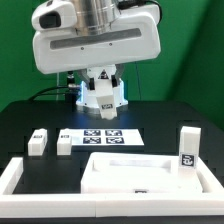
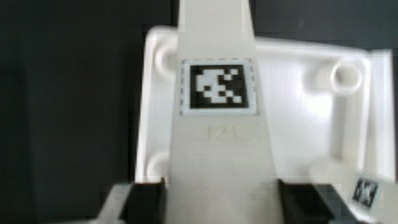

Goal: Assemble desk

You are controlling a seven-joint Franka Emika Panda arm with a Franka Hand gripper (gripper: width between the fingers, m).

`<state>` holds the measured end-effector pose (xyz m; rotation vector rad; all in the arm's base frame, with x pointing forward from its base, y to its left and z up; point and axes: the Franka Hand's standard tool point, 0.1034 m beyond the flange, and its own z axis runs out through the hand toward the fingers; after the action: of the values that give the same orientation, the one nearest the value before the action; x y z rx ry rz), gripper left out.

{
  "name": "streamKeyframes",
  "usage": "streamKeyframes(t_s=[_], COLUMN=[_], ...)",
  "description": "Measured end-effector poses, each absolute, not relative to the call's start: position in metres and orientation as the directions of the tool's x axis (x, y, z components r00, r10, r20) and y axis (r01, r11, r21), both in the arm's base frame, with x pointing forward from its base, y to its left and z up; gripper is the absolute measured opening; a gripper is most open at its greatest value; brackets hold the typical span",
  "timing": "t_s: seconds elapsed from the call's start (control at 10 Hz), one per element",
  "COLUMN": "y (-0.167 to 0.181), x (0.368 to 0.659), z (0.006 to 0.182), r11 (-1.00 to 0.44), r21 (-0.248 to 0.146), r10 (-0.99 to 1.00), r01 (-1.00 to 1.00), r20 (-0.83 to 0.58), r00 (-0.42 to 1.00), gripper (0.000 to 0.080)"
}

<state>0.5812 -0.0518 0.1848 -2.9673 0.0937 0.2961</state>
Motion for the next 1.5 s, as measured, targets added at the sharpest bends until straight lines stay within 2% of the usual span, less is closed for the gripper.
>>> streamKeyframes(t_s=[0.1,0.3,0.4,0.6,0.7,1.1,1.2,1.3,1.4,1.5], y=[-0.05,-0.054,-0.052,-0.064,-0.069,-0.087,-0.093,-0.095,-0.092,-0.091], x=[0.572,0.584,0.589,0.613,0.618,0.625,0.623,0.615,0.615,0.617], z=[0.182,0.183,0.186,0.203,0.209,0.208,0.206,0.193,0.187,0.192], r11=[-0.986,-0.988,-0.988,-0.978,-0.976,-0.986,-0.986,-0.983,-0.984,-0.985], r21=[-0.148,-0.125,-0.126,-0.169,-0.168,-0.062,-0.018,0.032,0.024,0.018], r10=[-0.052,-0.087,-0.1,-0.153,-0.177,-0.167,-0.15,-0.127,-0.131,-0.133], r01=[-0.079,-0.088,-0.094,-0.124,-0.141,-0.156,-0.166,-0.179,-0.175,-0.174], r20=[-0.179,-0.013,0.044,0.173,0.22,0.46,0.535,0.586,0.569,0.571], r00=[0.983,0.996,0.994,0.973,0.959,0.872,0.832,0.8,0.812,0.81], gripper=[0.0291,0.0291,0.0291,0.0291,0.0291,0.0291,0.0291,0.0291,0.0291,0.0291])
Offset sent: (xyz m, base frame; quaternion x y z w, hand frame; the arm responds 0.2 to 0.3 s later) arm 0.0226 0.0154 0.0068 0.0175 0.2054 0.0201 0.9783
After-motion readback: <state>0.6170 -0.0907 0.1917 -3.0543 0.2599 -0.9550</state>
